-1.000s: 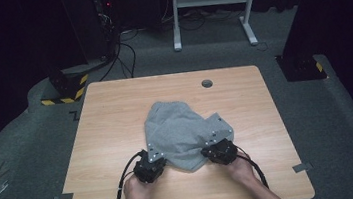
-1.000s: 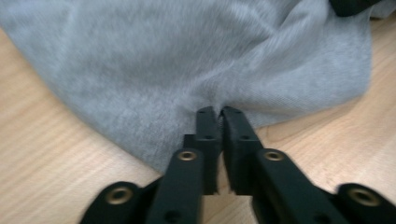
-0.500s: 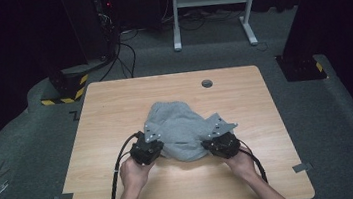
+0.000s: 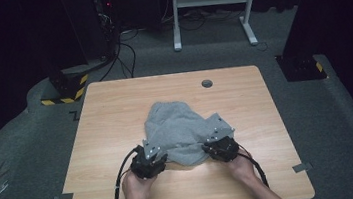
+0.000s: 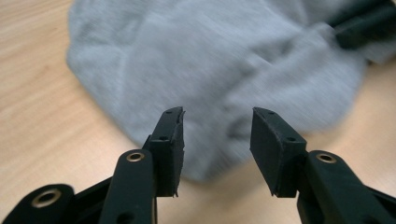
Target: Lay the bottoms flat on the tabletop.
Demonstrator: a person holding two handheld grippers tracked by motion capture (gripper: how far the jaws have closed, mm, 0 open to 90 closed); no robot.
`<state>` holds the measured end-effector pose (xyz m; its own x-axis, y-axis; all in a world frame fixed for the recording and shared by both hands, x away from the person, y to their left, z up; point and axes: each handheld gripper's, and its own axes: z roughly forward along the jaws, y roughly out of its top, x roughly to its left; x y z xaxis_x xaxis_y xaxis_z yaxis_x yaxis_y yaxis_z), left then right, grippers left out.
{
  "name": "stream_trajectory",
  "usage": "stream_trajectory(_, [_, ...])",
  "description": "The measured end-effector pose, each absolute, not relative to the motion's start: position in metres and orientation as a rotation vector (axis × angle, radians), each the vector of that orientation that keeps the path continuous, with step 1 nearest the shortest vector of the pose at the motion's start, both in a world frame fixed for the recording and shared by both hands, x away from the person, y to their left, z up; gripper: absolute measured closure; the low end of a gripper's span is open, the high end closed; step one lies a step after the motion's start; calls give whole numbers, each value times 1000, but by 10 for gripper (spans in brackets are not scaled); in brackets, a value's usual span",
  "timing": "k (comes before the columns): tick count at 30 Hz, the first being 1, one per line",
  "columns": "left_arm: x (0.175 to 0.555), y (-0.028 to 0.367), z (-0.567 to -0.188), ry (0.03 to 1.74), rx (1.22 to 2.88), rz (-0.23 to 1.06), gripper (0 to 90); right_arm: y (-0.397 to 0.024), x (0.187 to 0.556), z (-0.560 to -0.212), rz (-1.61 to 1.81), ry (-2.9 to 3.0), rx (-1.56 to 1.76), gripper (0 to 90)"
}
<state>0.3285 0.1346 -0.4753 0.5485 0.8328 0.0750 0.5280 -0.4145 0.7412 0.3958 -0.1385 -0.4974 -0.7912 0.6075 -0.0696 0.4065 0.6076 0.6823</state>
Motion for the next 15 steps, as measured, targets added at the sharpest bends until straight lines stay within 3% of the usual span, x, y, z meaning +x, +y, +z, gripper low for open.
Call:
stream_trajectory(4, [315,127,-487,1080,2127,550,582,-143,393,-494,997,2519,816,775])
stream_trajectory(8, [328,117,-500,1098,2135,508,587,-145,392,-492,1011,2503,821,781])
stream_trajectory(15, [356,106,-500,1128,2100,522,492,-142,400,-497,978,2513,844,787])
